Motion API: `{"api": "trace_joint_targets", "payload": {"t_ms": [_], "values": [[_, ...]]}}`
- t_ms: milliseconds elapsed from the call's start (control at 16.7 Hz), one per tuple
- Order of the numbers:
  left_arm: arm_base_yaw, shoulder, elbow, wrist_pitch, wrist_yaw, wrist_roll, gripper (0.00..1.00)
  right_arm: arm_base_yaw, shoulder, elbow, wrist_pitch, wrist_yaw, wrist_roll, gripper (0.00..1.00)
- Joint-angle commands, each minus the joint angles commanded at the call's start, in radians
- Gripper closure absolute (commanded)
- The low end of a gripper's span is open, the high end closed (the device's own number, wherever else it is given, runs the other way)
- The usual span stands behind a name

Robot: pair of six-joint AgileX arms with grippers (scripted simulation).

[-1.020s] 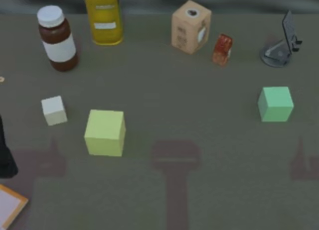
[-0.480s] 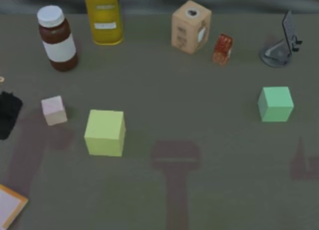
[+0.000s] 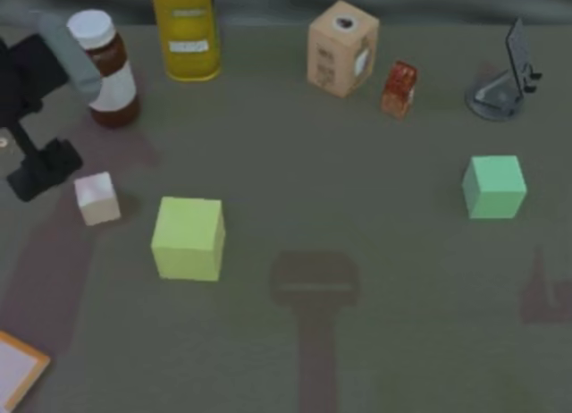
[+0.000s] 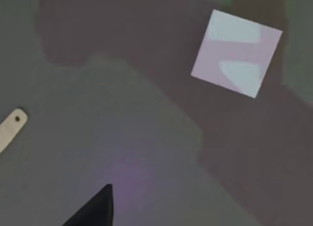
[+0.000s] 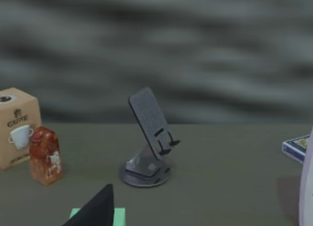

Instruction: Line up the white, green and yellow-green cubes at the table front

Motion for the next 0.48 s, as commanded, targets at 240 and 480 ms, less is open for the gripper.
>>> {"api": "trace_joint_targets", "payload": {"t_ms": [240,480], "values": [[-0.015,0.289,0.236,-0.146,0.001,0.149,0.0,0.0,0.0,0.0,0.0,0.0,0.0,0.0],[-0.023,0.437,0.373,-0.224,0.003,0.232,0.0,0.0,0.0,0.0,0.0,0.0,0.0,0.0]]}}
